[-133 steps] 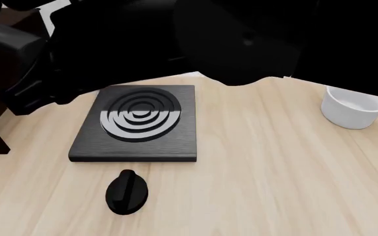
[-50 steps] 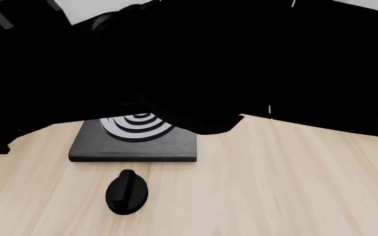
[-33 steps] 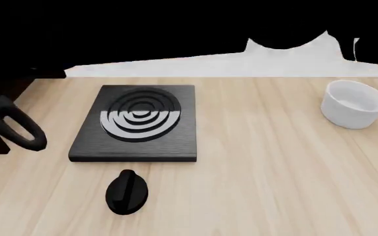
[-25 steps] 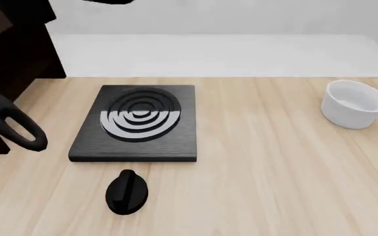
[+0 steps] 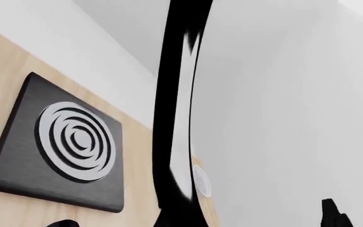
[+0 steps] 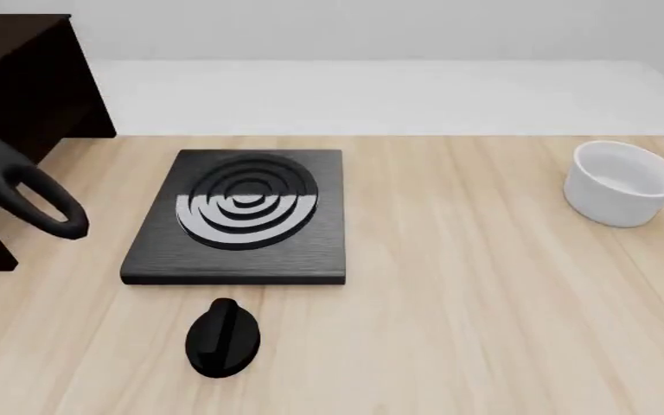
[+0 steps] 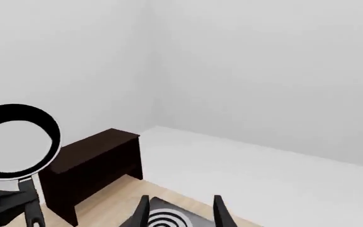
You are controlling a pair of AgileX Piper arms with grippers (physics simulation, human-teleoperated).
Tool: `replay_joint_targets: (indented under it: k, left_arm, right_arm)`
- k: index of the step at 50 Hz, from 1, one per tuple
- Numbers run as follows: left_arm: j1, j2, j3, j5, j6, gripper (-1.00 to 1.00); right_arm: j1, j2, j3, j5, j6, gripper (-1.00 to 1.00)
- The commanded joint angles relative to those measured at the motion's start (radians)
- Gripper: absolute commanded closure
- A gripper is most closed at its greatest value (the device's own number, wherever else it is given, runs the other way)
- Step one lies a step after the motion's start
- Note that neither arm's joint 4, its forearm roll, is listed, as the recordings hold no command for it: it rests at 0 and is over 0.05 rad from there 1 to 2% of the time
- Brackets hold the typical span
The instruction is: Put the frying pan on the cabinet shelf.
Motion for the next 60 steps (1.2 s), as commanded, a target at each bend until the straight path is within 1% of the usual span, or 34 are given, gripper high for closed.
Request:
replay_joint_targets:
  k: [1, 3, 7, 8, 9, 11, 12, 13, 14, 15, 16, 18, 19, 21, 26, 27, 29, 30, 31, 32, 34, 35, 36, 39, 41, 42, 43, 44, 47, 50, 54, 56, 57, 60]
  left_arm:
    - [0.021, 0.074, -0.031, -0.085, 0.007, 1.00]
    - [0.024, 0.095, -0.041, -0.097, 0.003, 1.00]
    - [0.043, 0.147, -0.062, -0.140, 0.001, 1.00]
    - [0.048, 0.168, -0.075, -0.150, 0.000, 1.00]
    - [0.053, 0.181, -0.086, -0.157, -0.001, 1.00]
    - [0.061, 0.199, -0.109, -0.166, 0.001, 1.00]
    - [0.063, 0.215, -0.121, -0.173, -0.002, 1.00]
    - [0.062, 0.223, -0.126, -0.177, -0.002, 1.00]
    - [0.053, 0.228, -0.107, -0.205, -0.044, 1.00]
    - [0.043, 0.239, -0.098, -0.230, -0.080, 1.00]
    - [0.048, 0.245, -0.103, -0.237, -0.089, 1.00]
    - [0.071, 0.270, -0.131, -0.245, -0.079, 1.00]
    - [0.079, 0.281, -0.135, -0.258, -0.086, 1.00]
    - [0.082, 0.295, -0.119, -0.292, -0.138, 1.00]
    - [0.103, 0.322, -0.081, -0.380, -0.226, 1.00]
    - [0.110, 0.326, -0.067, -0.406, -0.250, 1.00]
    - [0.119, 0.330, -0.065, -0.420, -0.244, 1.00]
    - [0.116, 0.331, -0.057, -0.430, -0.253, 1.00]
    - [0.107, 0.340, -0.017, -0.474, -0.308, 1.00]
    - [0.110, 0.347, -0.001, -0.504, -0.331, 1.00]
    - [0.126, 0.365, 0.006, -0.537, -0.350, 1.00]
    - [0.135, 0.378, 0.016, -0.565, -0.375, 1.00]
    - [0.136, 0.381, 0.017, -0.570, -0.381, 1.00]
    - [0.155, 0.416, 0.027, -0.635, -0.429, 1.00]
    - [0.169, 0.431, 0.026, -0.658, -0.455, 1.00]
    - [0.169, 0.431, 0.026, -0.658, -0.455, 1.00]
    - [0.182, 0.455, 0.042, -0.725, -0.505, 1.00]
    - [0.192, 0.465, 0.041, -0.735, -0.515, 1.00]
    - [0.203, 0.487, 0.006, -0.731, -0.515, 1.00]
    - [0.207, 0.508, -0.017, -0.731, -0.520, 1.00]
    - [0.217, 0.545, -0.045, -0.753, -0.542, 1.00]
    - [0.220, 0.581, -0.030, -0.806, -0.592, 1.00]
    - [0.217, 0.591, -0.030, -0.809, -0.596, 1.00]
    - [0.225, 0.621, -0.058, -0.806, -0.576, 1.00]
  right_arm:
    - [-0.135, -0.272, 0.227, -0.004, 0.010, -1.00]
    - [-0.152, -0.290, 0.262, 0.003, -0.011, -1.00]
    - [-0.171, -0.340, 0.317, 0.006, 0.027, -1.00]
    - [-0.172, -0.350, 0.327, 0.007, 0.033, -1.00]
    - [-0.166, -0.357, 0.325, 0.008, 0.026, -1.00]
    - [-0.126, -0.359, 0.318, -0.003, -0.036, -1.00]
    - [-0.102, -0.341, 0.313, -0.003, -0.077, -1.00]
    - [-0.104, -0.343, 0.303, 0.002, -0.074, -1.00]
    - [-0.109, -0.350, 0.299, 0.003, -0.071, -1.00]
    - [-0.125, -0.360, 0.284, 0.011, -0.054, -1.00]
    - [-0.129, -0.362, 0.280, 0.014, -0.044, -1.00]
    - [-0.129, -0.358, 0.276, 0.018, -0.056, -1.00]
    - [-0.133, -0.361, 0.276, 0.021, -0.057, -1.00]
    - [-0.143, -0.370, 0.277, 0.024, -0.051, -1.00]
    - [-0.158, -0.380, 0.291, 0.023, -0.039, -1.00]
    - [-0.127, -0.389, 0.293, 0.006, -0.037, -1.00]
    - [-0.111, -0.389, 0.286, 0.001, -0.058, -1.00]
    - [-0.117, -0.387, 0.284, 0.004, -0.054, -1.00]
    - [-0.106, -0.387, 0.281, -0.003, -0.058, -1.00]
    - [-0.113, -0.384, 0.275, 0.001, -0.055, -1.00]
    - [-0.123, -0.383, 0.276, -0.002, -0.053, -1.00]
    - [-0.126, -0.383, 0.275, -0.004, -0.050, -1.00]
    - [-0.127, -0.382, 0.274, -0.003, -0.050, -1.00]
    - [-0.135, -0.385, 0.277, -0.008, -0.047, -1.00]
    - [-0.137, -0.385, 0.281, -0.010, -0.044, -1.00]
    - [-0.137, -0.385, 0.282, -0.010, -0.044, -1.00]
    - [-0.135, -0.383, 0.291, -0.016, -0.040, -1.00]
    - [-0.135, -0.382, 0.295, -0.020, -0.041, -1.00]
    - [-0.141, -0.383, 0.314, -0.031, -0.033, -1.00]
    - [-0.139, -0.380, 0.322, -0.036, -0.040, -1.00]
    - [-0.146, -0.381, 0.331, -0.040, -0.030, -1.00]
    - [-0.145, -0.381, 0.341, -0.046, -0.025, -1.00]
    - [-0.144, -0.378, 0.343, -0.047, -0.025, -1.00]
    - [-0.143, -0.378, 0.355, -0.052, -0.025, -1.00]
